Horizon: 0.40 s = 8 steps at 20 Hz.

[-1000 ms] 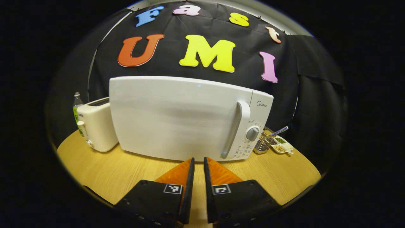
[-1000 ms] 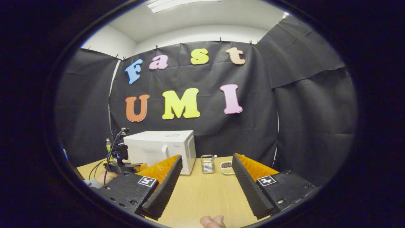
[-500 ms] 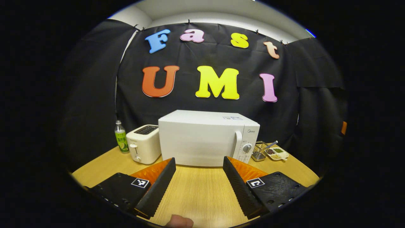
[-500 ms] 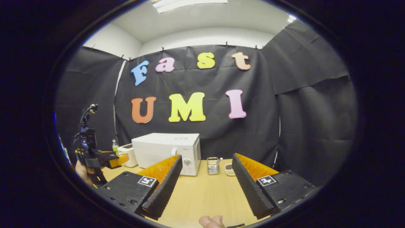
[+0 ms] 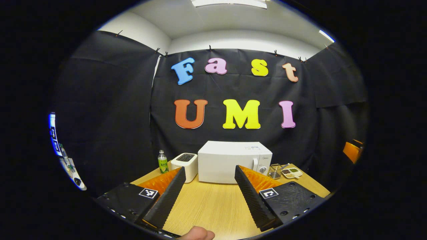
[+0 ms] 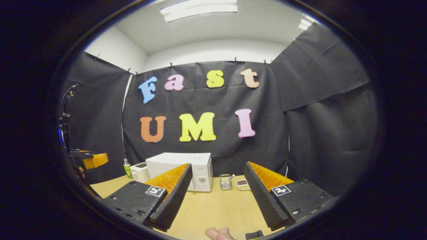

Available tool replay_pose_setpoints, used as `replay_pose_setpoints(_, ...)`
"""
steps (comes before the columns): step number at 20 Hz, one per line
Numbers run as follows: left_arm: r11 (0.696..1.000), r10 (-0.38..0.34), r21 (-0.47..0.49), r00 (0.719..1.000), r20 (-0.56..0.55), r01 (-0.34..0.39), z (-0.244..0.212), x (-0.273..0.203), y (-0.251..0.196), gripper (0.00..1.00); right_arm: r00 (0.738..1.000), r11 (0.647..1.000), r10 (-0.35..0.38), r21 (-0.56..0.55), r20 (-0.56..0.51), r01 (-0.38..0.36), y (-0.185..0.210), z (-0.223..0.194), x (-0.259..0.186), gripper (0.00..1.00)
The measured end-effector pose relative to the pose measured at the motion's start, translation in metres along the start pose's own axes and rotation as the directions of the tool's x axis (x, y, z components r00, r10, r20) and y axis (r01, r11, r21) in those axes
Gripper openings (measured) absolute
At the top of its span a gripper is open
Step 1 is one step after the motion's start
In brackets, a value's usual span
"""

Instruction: Open the microwave oven with the left hand, put the food in, and close the microwave oven.

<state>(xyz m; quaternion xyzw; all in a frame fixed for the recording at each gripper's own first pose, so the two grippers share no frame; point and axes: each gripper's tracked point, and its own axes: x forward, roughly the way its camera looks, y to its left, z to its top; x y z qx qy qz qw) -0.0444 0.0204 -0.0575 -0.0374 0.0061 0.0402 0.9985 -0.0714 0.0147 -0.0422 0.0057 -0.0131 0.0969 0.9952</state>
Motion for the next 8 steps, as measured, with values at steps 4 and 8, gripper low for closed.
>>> replay_pose_setpoints(4, 1.000, -0.026, -0.013, 0.999, 0.026, 0.027, 0.005, -0.031, 0.007, 0.94, 1.000, 1.000, 0.016, -0.019, -0.010, -0.016, 0.014, -0.002, -0.008, 0.91)
replay_pose_setpoints(8, 0.999, -0.037, -0.019, 0.998, 0.046, 0.038, 0.008, -0.045, 0.013, 0.94, 1.000, 0.999, 0.012, -0.038, -0.020, -0.012, 0.016, -0.003, -0.013, 0.91)
